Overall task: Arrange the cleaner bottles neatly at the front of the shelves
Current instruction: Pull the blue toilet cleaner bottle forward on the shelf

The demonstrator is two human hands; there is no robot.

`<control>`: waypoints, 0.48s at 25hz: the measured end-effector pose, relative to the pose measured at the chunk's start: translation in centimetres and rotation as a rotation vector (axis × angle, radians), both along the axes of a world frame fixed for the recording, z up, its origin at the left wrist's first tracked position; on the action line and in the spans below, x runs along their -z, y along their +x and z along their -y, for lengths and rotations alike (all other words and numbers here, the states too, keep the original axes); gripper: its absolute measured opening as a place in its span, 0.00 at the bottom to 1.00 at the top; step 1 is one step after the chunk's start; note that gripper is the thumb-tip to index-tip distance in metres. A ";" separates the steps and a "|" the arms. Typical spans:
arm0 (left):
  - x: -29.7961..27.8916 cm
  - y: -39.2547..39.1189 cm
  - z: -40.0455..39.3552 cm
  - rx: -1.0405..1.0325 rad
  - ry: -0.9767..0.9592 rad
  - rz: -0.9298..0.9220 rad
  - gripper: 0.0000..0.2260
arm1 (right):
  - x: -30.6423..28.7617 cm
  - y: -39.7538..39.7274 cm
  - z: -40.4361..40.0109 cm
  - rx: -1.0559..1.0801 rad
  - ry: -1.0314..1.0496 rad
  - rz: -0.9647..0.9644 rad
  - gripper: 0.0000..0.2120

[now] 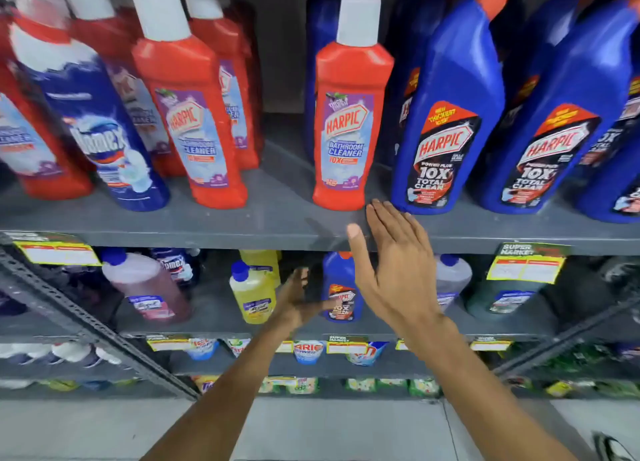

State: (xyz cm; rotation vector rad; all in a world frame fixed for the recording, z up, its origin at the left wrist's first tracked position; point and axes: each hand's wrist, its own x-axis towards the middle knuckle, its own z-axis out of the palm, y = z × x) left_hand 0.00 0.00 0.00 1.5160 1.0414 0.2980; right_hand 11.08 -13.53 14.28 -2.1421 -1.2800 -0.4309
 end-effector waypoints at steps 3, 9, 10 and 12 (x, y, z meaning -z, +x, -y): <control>0.8 1.9 -2.1 0.088 0.071 -0.093 0.41 | 0.2 1.1 -0.2 -0.008 -0.030 0.044 0.29; 3.0 3.0 -3.9 0.345 0.084 0.084 0.18 | 0.9 1.7 -0.7 0.017 -0.013 0.083 0.24; 2.9 3.0 -3.8 0.344 0.084 0.099 0.19 | 0.9 1.5 -0.9 0.028 -0.003 0.072 0.24; 2.9 2.7 -3.5 0.351 0.116 0.136 0.18 | 0.9 1.2 -1.2 0.050 0.023 0.060 0.24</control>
